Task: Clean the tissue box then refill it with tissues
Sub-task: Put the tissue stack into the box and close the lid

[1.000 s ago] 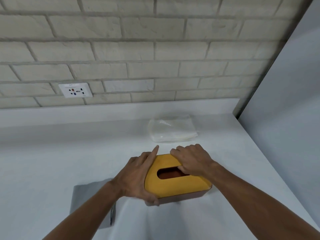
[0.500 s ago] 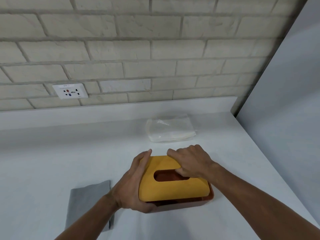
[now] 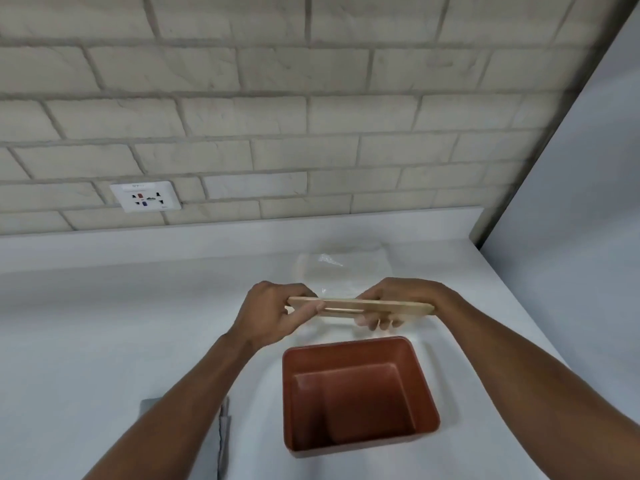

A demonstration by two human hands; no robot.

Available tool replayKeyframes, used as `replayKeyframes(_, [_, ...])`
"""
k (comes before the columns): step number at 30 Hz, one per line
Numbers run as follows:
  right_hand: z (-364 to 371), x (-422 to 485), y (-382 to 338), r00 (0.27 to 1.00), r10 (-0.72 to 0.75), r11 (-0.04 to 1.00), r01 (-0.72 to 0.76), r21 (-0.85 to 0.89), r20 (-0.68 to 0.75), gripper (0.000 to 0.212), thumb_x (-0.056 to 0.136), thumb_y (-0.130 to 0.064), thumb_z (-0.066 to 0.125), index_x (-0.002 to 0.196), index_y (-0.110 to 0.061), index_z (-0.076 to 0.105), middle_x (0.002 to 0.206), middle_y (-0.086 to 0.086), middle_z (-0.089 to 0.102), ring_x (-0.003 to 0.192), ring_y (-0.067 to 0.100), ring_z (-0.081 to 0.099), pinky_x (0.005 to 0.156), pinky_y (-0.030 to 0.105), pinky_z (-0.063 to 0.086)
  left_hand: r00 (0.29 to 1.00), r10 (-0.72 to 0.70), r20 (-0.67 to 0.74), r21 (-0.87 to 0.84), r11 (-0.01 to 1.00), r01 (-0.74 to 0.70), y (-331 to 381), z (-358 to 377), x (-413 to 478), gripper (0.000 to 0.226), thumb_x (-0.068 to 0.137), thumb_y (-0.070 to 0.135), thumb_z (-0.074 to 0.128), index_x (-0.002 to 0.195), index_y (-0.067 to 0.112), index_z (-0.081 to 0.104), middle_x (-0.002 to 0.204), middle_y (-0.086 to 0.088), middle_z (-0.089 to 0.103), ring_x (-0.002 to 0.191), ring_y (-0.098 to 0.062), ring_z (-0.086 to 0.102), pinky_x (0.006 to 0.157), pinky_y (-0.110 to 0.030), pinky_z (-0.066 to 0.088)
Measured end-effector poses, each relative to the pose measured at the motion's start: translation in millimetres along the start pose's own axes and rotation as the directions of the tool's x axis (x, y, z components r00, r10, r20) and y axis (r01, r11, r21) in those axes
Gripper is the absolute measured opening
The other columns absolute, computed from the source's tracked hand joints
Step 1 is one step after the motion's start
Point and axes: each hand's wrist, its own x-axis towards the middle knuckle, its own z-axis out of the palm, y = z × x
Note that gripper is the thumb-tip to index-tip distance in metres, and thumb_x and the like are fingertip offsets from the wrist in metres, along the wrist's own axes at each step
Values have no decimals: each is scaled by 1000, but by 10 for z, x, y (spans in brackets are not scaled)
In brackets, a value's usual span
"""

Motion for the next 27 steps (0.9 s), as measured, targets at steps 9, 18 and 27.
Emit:
replayKeyframes(9, [-144, 266, 407, 994, 86, 837, -32, 546, -74, 70, 85, -79, 38, 115, -25, 71, 113, 1, 73, 106, 21, 69, 85, 44, 56, 913, -344, 220, 36, 938, 345, -511, 280, 286, 41, 90, 81, 54, 78, 42, 61, 63, 18, 61, 63, -3, 60, 64, -32, 50])
replayKeyframes(18, [-160, 706, 408, 918, -44, 992, -6, -125, -395, 13, 83, -46, 65, 90, -41, 75, 102, -20, 72, 92, 4, 67, 90, 36, 55, 949, -260, 179, 667, 741, 77, -516, 343, 512, 53, 96, 78, 43, 99, 37, 75, 100, 15, 70, 89, -14, 71, 70, -27, 47])
replayKeyframes(27, [-549, 705, 255, 717, -182, 939, -76, -336, -673, 48, 88, -54, 59, 132, -44, 45, 117, -18, 57, 98, 7, 60, 80, 30, 47, 940, -242, 241, 561, 825, 68, -338, 473, 1020, 68, 95, 66, 60, 154, 38, 40, 154, 4, 43, 133, -23, 52, 92, -39, 52])
